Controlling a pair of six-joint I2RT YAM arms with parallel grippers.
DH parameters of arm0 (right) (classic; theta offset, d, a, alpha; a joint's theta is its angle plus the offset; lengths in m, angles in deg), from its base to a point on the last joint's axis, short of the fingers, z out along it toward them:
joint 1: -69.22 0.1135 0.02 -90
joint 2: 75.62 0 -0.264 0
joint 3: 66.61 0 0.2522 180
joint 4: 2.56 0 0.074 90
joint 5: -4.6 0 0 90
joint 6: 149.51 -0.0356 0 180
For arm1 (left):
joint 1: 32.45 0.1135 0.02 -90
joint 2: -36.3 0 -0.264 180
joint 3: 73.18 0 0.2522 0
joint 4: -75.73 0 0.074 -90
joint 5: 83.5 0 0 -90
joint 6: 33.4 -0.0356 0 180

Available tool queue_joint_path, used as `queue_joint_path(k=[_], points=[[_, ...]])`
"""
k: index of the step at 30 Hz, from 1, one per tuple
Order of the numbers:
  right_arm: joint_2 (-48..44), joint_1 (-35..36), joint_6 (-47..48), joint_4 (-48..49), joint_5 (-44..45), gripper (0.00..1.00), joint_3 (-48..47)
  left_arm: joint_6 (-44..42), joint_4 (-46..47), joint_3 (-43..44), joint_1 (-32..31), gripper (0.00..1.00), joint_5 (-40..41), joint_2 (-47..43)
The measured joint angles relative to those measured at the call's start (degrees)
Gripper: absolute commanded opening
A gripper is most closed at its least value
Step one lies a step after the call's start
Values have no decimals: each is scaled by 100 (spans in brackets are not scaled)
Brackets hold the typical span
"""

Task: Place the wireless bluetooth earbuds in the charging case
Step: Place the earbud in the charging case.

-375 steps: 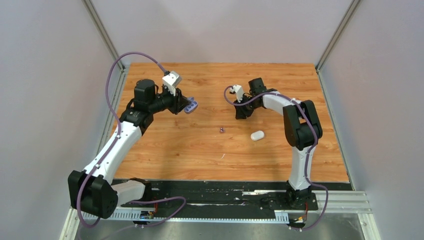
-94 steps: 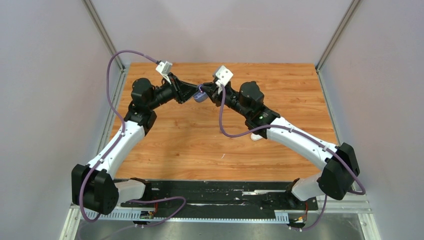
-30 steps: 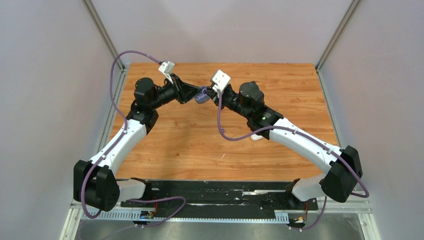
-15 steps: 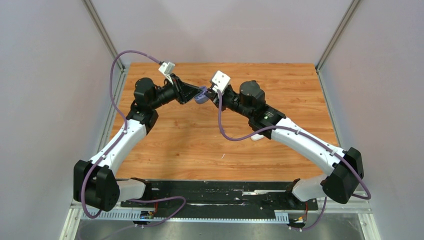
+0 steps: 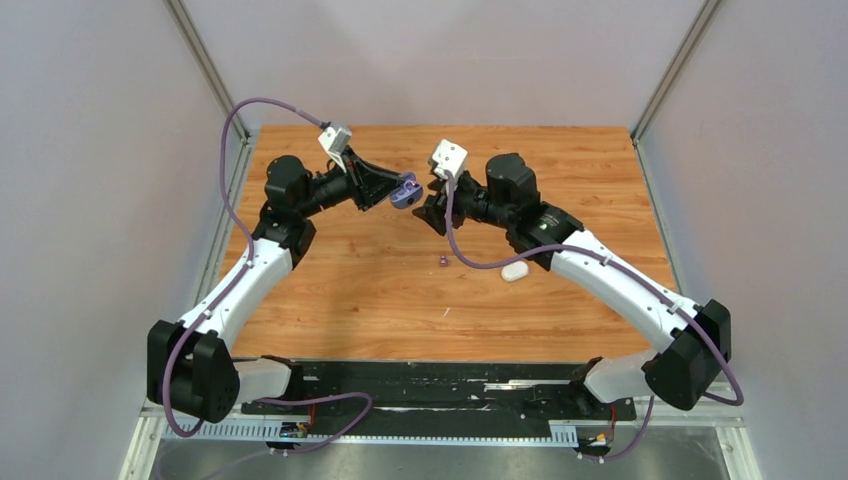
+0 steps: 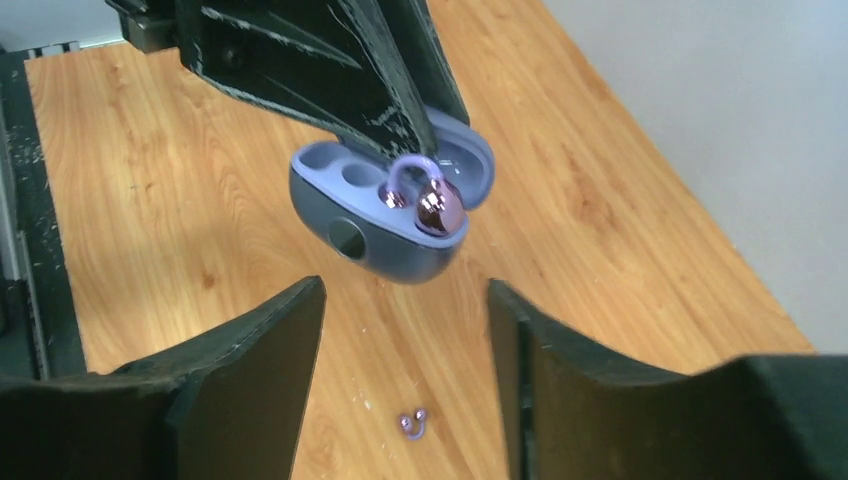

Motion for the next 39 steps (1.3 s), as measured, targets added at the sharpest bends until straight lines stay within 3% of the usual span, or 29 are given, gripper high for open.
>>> queue_joint_path(k=[3,12,14,24,31,39], points=[[-42,-251,-188,-275,-304,77,-37,-219,-13,0,0,0,-133,-2],[-2,-1331,-1034,-997,-2033,84,-817,-1606,-640,7,-4,0,-614,-175],[184,-1425,-1384,-1027,-2507,88,-1062,-2055,-879,9,-33,0,-673,-232],[1821,-1692,-2590,-1541,-4409,88,-1473,-3980,-2009,20,-369,0,-782,-616],[1996,-1775,-2859,-1698,-5130,92,-1585,-4548,-2365,68,-496,0,-697,-772],[2343,-1766,-2997,-1698,-5652,93,-1902,-4625,-2409,83,-610,0,-446,-763]])
